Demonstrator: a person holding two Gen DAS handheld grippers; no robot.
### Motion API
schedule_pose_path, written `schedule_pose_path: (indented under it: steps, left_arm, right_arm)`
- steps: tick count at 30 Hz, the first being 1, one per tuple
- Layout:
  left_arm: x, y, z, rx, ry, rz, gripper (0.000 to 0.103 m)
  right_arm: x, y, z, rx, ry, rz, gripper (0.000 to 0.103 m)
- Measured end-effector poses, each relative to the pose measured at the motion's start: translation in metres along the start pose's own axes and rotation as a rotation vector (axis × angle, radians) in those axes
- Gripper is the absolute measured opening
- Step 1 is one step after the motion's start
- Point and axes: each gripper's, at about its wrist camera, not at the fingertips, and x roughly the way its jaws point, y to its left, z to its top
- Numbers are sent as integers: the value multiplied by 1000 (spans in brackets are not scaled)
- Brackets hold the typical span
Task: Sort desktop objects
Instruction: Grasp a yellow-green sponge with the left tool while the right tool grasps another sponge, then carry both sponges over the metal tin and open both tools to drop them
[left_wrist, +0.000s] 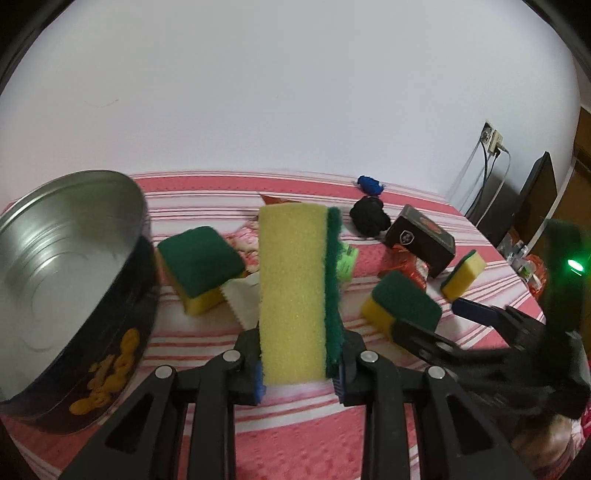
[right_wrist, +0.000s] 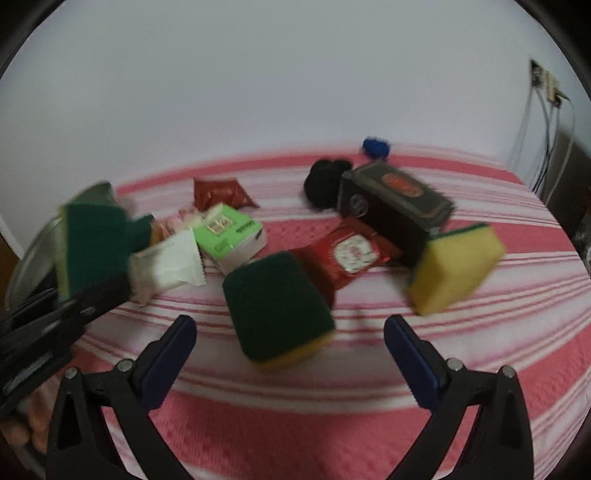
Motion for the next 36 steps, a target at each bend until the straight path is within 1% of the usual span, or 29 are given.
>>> schedule_pose_path:
  steps: [1, 2, 3, 4, 7, 9, 14, 17, 24, 32, 36]
  left_arm:
    - [-1, -1, -1, 10, -3, 11, 29]
    - [-2, -1, -3, 20, -8, 23, 29]
    - [-3, -1, -4, 24, -9, 24, 29]
    - [-3, 0, -3, 23, -8, 19, 29]
    - [-4, 0, -4, 19, -8, 13, 29]
    - [-6, -2, -5, 33, -14, 24, 29]
    - [-15, 0, -11, 44, -30, 43, 29]
    - [-23, 4, -15, 41, -36, 40, 29]
    - [-43, 12, -21, 42, -65, 58, 29]
    - [-65, 28, -25, 35, -97, 102, 29]
    - [-76, 37, -24, 27, -118, 112, 29]
  right_arm:
    - [7, 3, 0, -4, 7, 0, 94]
    - [12, 3, -1, -8, 19, -7, 75]
    - [16, 5, -1, -13, 33, -23, 68]
    - [13, 7, -2, -19, 22, -29, 65]
    - [4, 8, -7, -14, -14, -32, 64]
    - [-4, 8, -11, -8, -29, -42, 64]
    - [-41, 6, -22, 58, -120, -14, 64]
    - [-62, 16, -29, 74, -168, 18, 64]
    - [-84, 51, -36, 33, -197, 75, 64]
    - [-96, 83, -40, -1, -217, 123, 64]
    - [-101, 98, -40, -14, -225, 148, 64]
